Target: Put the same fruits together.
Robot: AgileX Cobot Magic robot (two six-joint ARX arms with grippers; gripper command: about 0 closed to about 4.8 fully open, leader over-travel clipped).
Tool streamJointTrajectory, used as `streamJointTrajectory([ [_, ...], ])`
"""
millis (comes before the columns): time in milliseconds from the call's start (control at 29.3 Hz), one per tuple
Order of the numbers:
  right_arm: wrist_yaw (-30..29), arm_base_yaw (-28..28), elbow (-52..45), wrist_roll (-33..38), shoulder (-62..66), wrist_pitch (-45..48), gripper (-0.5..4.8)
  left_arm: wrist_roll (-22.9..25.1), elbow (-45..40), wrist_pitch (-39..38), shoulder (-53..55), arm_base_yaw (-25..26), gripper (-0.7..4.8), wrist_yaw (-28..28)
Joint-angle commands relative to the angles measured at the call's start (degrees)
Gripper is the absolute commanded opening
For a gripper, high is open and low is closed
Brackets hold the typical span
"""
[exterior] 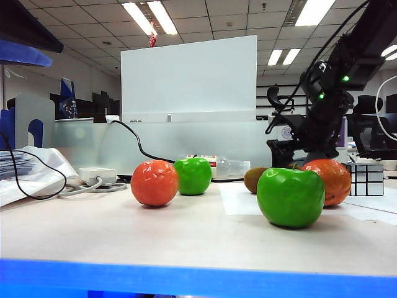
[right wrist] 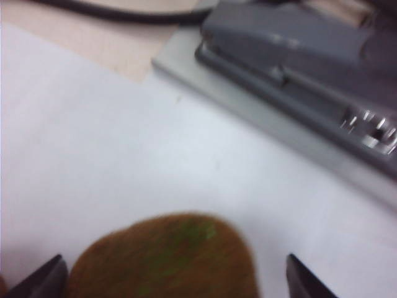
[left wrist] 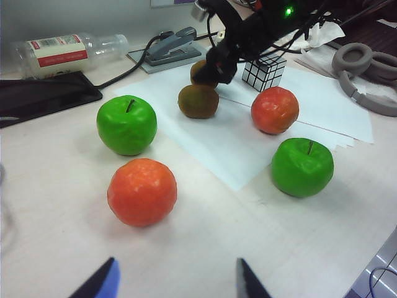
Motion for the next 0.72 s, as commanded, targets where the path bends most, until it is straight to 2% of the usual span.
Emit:
streamJointTrajectory([
  [34,0.2,0.1,2.7,0.3,-1.2,0.9,4.79,0.0,0.1,0.7,-0.1,0.0,2.47,-0.2],
  [375,-0.4,0.2,10.3,3.3,-5.7,-3.2,4.79,0.1,0.0,0.7,0.6,0.0,2.47,-1.2],
  [580,-3.8,0.4,10.6,3.5,-11.5,-7.5,4.79,0.2,0.0,1.3,1.3,0.0,2.47,-1.2],
  [716,-7.1,1.0,10.6,5.1,-15.7,-13.6,4.79,0.1,0.0,2.0,2.2,0.0,2.47,-1.2],
])
